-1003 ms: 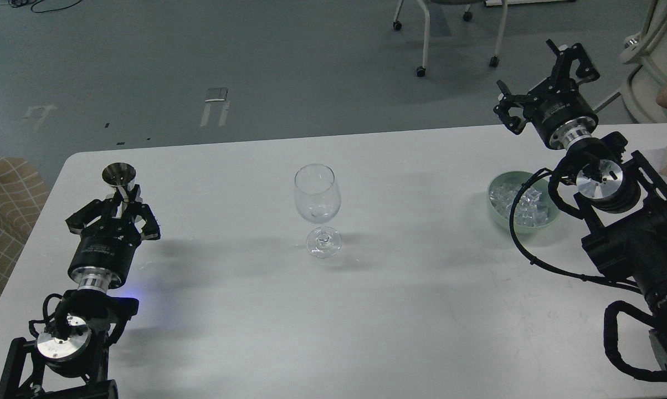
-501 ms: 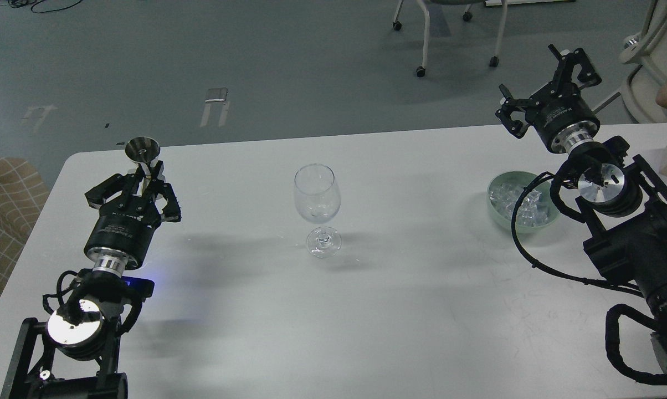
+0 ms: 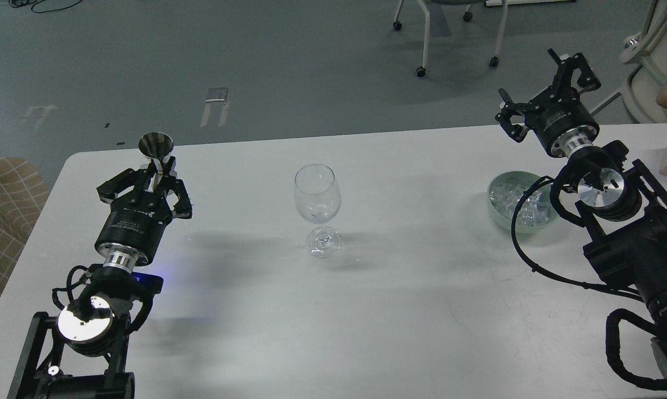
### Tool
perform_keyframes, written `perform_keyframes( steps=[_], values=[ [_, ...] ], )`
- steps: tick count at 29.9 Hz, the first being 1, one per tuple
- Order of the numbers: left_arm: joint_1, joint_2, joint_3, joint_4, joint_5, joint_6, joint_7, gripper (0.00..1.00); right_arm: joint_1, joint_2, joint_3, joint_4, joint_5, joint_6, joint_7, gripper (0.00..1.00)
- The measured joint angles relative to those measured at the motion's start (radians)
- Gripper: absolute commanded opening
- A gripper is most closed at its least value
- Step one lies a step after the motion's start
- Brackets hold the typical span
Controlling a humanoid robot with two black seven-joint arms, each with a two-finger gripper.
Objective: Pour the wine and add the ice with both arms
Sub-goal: 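Carry the jigger with the left gripper to above the wine glass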
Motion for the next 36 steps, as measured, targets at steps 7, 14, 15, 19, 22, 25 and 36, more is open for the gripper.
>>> perform_keyframes(
  steps=[7,14,15,19,22,25,36],
  values=[
    [-0.006,0.000,0.008,-0.043,0.002,0.034,0.024,0.11,-0.004,-0.006,0.000,0.000,0.000,0.000,0.000,1.00],
    [-0.007,0.000,0.065,-0.095,0.004,0.061,0.039,0.11,-0.008,-0.008,0.002,0.000,0.002,0.002,0.000,1.00],
    [-0.007,0.000,0.070,-0.104,0.006,0.066,0.040,0.11,-0.009,-0.008,0.002,0.000,0.002,0.002,0.001,1.00],
    [-0.011,0.000,0.092,-0.129,0.008,0.086,0.040,0.11,-0.010,-0.008,0.002,0.000,0.002,0.002,0.002,1.00],
    [-0.011,0.000,0.103,-0.131,0.011,0.092,0.039,0.11,-0.010,-0.008,0.002,0.000,0.002,0.002,0.002,1.00],
    [-0.012,0.000,0.125,-0.132,0.040,0.095,0.043,0.11,-0.011,-0.009,0.002,0.000,0.002,0.003,0.002,1.00],
    [-0.020,0.000,0.160,-0.164,0.101,0.128,0.088,0.11,-0.030,-0.012,0.002,0.000,0.002,0.006,0.003,1.00]
  ],
)
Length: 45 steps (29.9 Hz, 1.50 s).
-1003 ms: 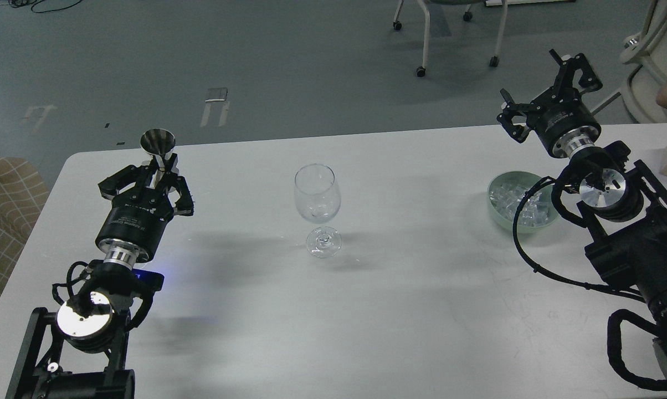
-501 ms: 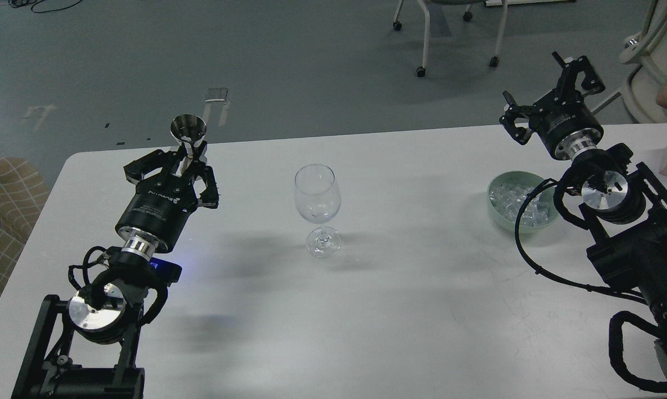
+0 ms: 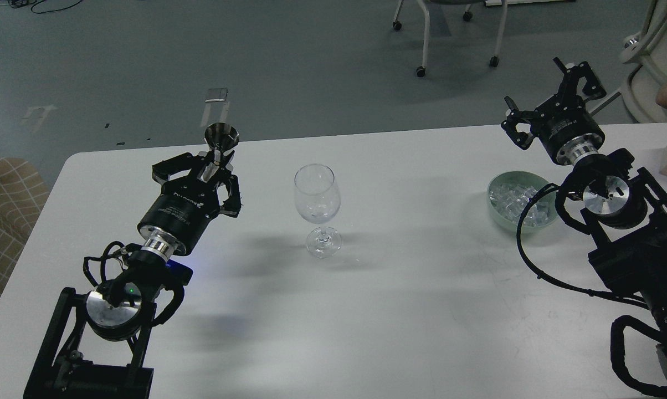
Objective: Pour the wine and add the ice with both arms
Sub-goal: 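Carry the jigger with the left gripper to above the wine glass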
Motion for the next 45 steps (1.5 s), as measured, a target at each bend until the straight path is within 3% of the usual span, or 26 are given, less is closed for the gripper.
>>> perform_keyframes(
  steps=[29,45],
  values=[
    [-0.007,0.000,0.087,-0.018,0.043,0.018,0.011,0.12,-0.031,-0.016,0.010,-0.001,0.002,0.009,0.002,1.00],
    [-0.049,0.000,0.130,-0.007,0.089,0.071,0.022,0.12,-0.042,-0.025,0.010,-0.002,0.002,0.012,0.002,1.00]
  ],
)
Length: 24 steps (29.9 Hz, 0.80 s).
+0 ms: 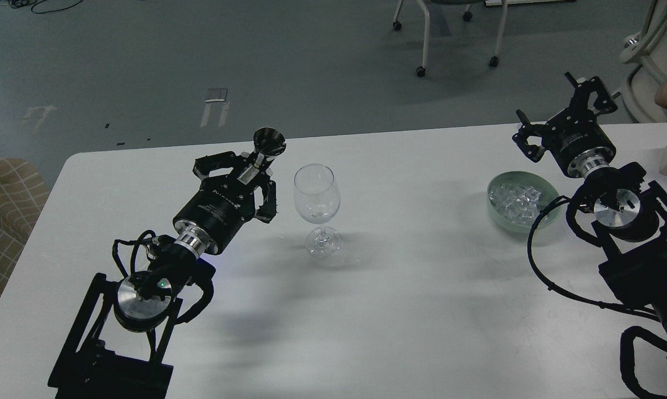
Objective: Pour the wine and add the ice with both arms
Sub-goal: 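Carry the jigger with the left gripper to above the wine glass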
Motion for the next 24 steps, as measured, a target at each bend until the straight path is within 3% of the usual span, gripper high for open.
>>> perform_keyframes(
  steps=[24],
  values=[
    [-0.040,0.000,0.025,0.009,0.048,0.037,0.012,0.12,-0.014,-0.028,0.000,-0.001,0.000,0.024,-0.002,1.00]
  ],
)
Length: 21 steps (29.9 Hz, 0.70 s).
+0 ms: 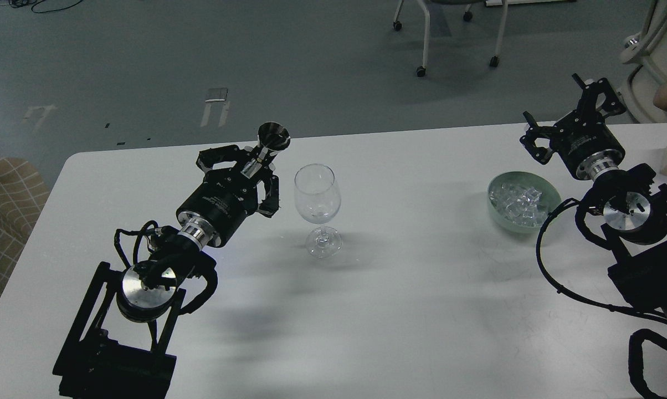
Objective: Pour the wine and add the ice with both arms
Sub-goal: 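Carry the jigger with the left gripper to above the wine glass, then tilt the jigger over the wine glass to pour with the left gripper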
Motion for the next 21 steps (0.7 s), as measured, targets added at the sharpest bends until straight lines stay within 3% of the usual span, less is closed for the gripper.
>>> perform_keyframes(
  steps=[21],
  values=[
    [-0.001,0.000,0.059,-0.010,0.097,-0.007,0.000,0.12,0.000,-0.024,0.003,0.001,0.001,0.004,0.000,1.00]
  ],
)
